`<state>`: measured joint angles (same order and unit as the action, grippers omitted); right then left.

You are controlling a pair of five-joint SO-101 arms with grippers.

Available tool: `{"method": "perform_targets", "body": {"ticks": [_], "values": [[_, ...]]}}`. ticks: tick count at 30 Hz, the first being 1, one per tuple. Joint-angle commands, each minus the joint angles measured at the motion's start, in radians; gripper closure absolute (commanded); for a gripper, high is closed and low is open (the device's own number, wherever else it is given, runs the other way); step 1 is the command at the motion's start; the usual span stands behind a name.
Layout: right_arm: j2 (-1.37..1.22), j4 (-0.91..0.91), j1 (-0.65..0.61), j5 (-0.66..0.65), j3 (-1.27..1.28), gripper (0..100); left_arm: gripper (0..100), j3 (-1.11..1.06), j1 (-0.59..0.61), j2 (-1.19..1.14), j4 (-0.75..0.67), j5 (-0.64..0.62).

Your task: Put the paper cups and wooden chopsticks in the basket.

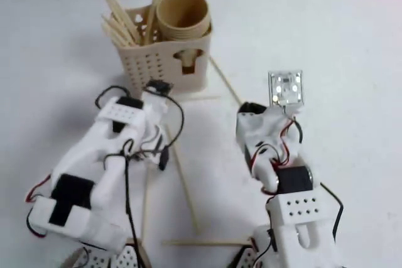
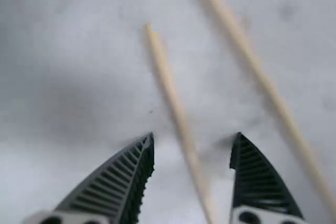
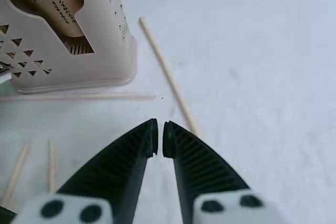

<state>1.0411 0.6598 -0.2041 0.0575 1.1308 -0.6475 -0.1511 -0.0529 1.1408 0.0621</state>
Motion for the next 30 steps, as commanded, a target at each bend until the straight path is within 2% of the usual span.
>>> {"method": "perform_targets", "body": {"ticks": [1, 5, 11, 18, 23, 30], "values": [[0.021, -0.012, 0.007, 0.003, 0.005, 96.4, 87, 0.074, -0.005, -0.077, 0.009, -0.009], [0.021, -0.013, 0.008, 0.002, 0.008, 96.4, 97, 0.138, -0.015, -0.151, 0.037, -0.009], [0.021, -0.013, 0.008, 0.005, 0.008, 96.4, 98, 0.209, -0.051, -0.122, 0.12, -0.009], [0.021, -0.013, 0.01, 0.008, 0.008, 96.5, 98, 0.308, -0.142, 0.087, 0.241, -0.009], [0.021, -0.013, 0.01, 0.008, 0.008, 96.7, 98, 0.416, -0.142, 0.246, 0.327, -0.005], [0.021, -0.013, 0.01, 0.008, 0.009, 96.7, 98, 0.681, -0.136, 0.44, 0.427, 0.089]]}}
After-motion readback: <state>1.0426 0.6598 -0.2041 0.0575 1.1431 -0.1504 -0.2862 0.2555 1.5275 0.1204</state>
